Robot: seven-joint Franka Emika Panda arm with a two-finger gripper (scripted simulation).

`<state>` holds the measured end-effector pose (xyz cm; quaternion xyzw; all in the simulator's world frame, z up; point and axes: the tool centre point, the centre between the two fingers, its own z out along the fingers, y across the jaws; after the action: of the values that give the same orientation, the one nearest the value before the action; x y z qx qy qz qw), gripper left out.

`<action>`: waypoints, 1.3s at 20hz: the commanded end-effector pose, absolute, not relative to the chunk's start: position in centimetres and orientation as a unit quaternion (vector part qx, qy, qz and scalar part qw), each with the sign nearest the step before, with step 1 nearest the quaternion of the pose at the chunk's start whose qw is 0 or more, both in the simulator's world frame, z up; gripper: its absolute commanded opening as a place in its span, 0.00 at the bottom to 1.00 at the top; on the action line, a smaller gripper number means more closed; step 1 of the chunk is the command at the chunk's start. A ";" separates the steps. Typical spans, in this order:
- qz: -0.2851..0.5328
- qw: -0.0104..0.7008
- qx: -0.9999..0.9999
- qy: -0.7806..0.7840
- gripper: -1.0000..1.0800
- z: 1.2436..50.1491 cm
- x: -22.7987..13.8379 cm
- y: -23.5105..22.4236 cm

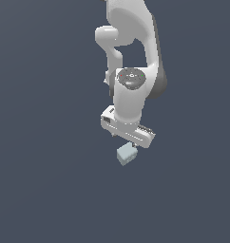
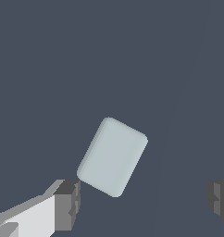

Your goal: Pick up the object and move it to a goal position.

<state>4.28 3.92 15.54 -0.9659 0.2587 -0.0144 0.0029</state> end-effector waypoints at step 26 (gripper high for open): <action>0.000 0.000 -0.879 0.477 0.96 11.1 5.5 5.7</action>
<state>5.51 5.67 11.13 -0.8798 0.4754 0.0000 0.0000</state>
